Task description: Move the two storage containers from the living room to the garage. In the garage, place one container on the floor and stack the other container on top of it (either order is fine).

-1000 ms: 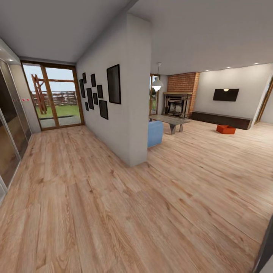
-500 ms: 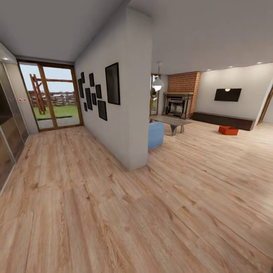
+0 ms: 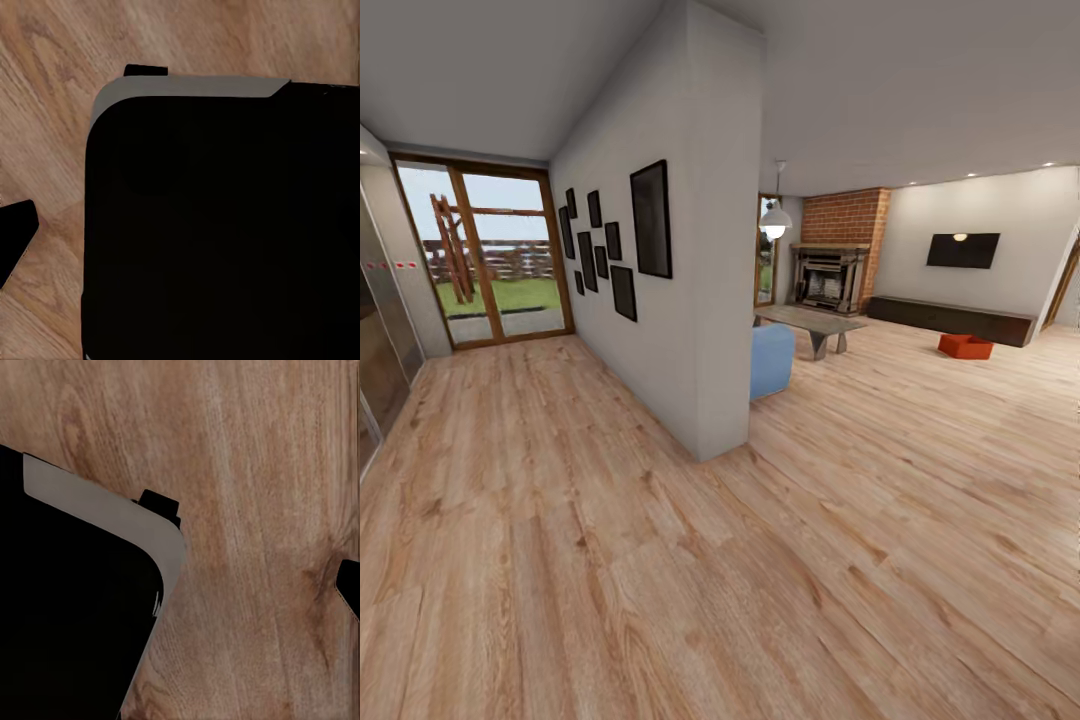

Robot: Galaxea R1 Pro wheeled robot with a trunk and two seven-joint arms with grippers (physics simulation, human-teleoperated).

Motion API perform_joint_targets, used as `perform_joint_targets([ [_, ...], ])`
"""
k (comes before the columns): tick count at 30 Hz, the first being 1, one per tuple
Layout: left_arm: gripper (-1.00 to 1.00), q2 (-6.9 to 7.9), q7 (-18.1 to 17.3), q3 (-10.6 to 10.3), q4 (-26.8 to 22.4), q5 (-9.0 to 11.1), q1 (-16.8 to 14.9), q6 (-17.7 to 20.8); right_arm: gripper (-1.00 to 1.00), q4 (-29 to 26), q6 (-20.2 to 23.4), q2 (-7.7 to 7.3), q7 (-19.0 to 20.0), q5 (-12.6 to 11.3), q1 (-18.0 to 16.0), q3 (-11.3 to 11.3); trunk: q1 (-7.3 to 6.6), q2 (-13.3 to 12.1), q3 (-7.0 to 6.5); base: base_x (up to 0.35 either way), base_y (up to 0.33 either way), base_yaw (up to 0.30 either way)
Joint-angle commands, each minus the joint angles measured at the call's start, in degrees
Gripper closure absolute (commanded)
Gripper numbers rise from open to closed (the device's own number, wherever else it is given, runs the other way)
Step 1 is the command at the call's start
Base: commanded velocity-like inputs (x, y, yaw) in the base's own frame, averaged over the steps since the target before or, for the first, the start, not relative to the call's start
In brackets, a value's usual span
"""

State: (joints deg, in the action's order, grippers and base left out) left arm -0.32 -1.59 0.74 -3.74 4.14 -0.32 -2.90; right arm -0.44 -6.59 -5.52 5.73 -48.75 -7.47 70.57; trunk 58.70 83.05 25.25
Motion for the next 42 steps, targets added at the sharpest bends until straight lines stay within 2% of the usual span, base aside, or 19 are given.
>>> perform_joint_targets([
  [1,-1.00,-0.01,-0.2,0.1,0.0,0.4,0.0,-0.2,-1.00,0.0,-0.1,-0.02,0.2,-0.6,0.0,0.4,0.03,0.0,0.06,0.318,0.000,-0.161],
  [9,-1.00,0.02,-0.2,0.1,0.0,0.4,0.0,-0.2,-1.00,0.0,-0.1,-0.02,0.2,-0.5,0.0,0.3,0.03,0.0,0.06,0.318,0.000,-0.205],
  [18,-1.00,0.03,-0.2,0.1,0.0,0.4,0.0,-0.2,-1.00,0.0,-0.1,-0.02,0.2,-0.5,0.0,0.2,0.03,0.0,0.06,0.317,0.000,-0.065],
  [38,-1.00,0.01,-0.2,0.1,0.0,0.4,0.0,-0.2,-1.00,0.0,-0.1,-0.02,0.2,-0.5,-0.1,0.2,0.03,0.0,0.06,0.317,0.000,-0.240],
  [42,-1.00,0.03,-0.2,0.1,0.0,0.4,0.0,-0.2,-1.00,0.0,-0.1,-0.09,0.2,-0.5,-0.1,0.1,0.03,0.0,0.06,0.317,0.000,-0.078],
])
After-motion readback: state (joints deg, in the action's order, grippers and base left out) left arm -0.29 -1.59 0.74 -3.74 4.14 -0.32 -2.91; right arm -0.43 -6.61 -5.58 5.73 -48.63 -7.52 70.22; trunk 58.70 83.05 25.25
